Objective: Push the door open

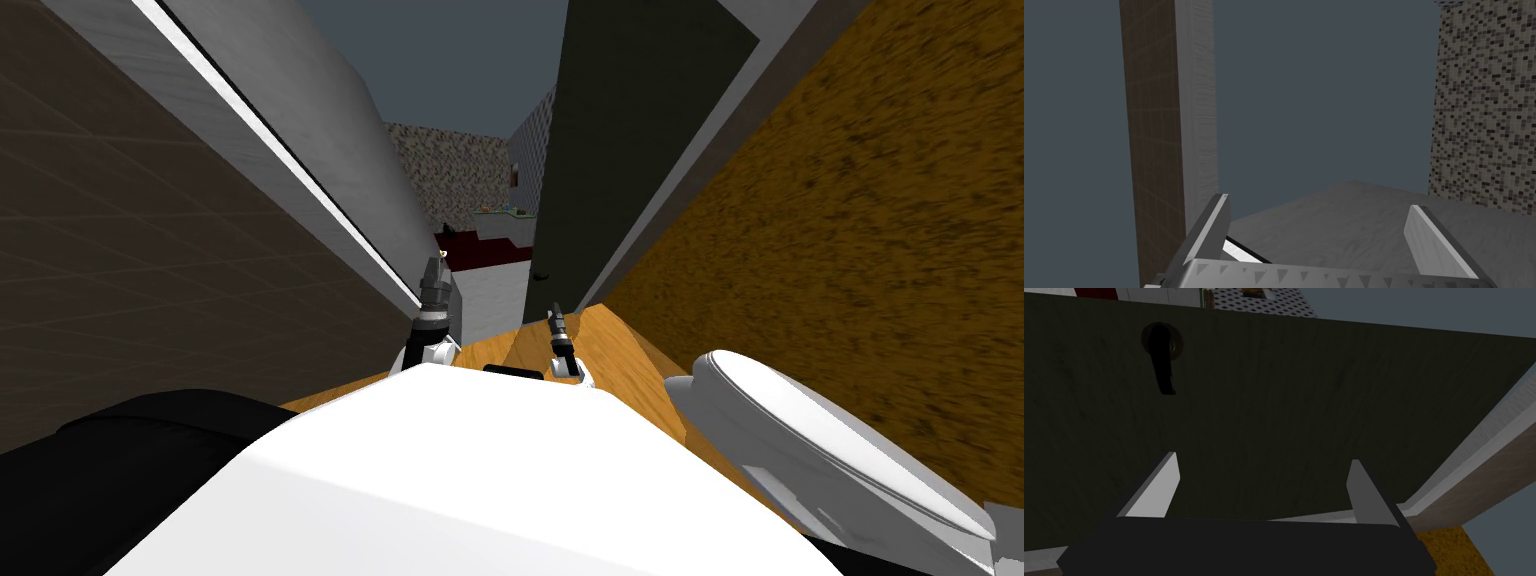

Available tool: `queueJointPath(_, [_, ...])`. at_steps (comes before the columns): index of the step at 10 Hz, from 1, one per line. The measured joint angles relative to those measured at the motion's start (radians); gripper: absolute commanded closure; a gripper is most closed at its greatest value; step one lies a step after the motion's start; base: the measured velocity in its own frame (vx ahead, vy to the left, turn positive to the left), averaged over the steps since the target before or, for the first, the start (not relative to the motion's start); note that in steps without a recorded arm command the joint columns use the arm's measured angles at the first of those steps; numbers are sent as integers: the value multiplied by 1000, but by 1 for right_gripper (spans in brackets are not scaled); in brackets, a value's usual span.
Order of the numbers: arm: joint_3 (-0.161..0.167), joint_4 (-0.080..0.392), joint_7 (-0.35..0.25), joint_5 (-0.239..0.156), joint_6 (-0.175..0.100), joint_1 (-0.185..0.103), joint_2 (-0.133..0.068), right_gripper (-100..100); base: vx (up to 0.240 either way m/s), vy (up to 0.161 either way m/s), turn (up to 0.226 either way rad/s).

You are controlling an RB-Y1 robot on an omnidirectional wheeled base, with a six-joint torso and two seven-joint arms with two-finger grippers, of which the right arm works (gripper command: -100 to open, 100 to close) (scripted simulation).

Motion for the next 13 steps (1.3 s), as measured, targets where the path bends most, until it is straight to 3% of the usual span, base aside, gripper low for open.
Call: queueJointPath(13, [31,251,13,16,-45,-100,34,-100,73,-96,48])
